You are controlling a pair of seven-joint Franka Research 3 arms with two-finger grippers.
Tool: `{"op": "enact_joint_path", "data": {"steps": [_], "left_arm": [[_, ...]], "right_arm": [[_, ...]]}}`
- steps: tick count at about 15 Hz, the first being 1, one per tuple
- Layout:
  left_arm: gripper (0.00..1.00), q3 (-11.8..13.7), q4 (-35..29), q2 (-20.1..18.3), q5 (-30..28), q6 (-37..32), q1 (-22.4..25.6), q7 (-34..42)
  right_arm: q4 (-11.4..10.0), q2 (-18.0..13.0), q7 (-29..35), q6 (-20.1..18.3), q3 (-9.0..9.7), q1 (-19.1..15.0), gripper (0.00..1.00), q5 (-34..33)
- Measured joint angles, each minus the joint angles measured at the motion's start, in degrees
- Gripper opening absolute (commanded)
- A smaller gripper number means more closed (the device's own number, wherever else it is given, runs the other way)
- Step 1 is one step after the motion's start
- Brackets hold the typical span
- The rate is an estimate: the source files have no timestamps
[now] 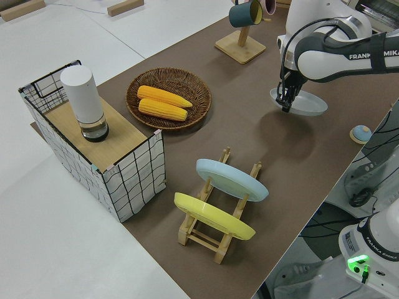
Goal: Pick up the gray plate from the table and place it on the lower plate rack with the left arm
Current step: 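Lift the gray plate and carry it toward the wooden rack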
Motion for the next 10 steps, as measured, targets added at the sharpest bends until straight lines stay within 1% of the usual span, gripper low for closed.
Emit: {"op": "enact_joint_path", "data": {"steps": [2,6,8,10], "left_arm": [[0.0,1.3,4.7,-0.2,0.1,-5.9,0.1,0.0],[0.0,4.1,12.1,-0.2,0.6,-14.8,0.5,0.2],[0.0,5.0,14.5,-0.2,3.2,-18.2,0.6,0.2],[0.0,5.1,16.6,-0.2,6.8,-21.2,0.6,0.2]], "right_arm": [[0.0,0.0,0.0,0.0,0.0,0.0,0.983,0.0],[0.0,0.0,0.0,0.0,0.0,0.0,0.983,0.0],[0.0,0.0,0.0,0.0,0.0,0.0,0.983,0.0],[0.0,0.0,0.0,0.0,0.0,0.0,0.983,0.0]]}}
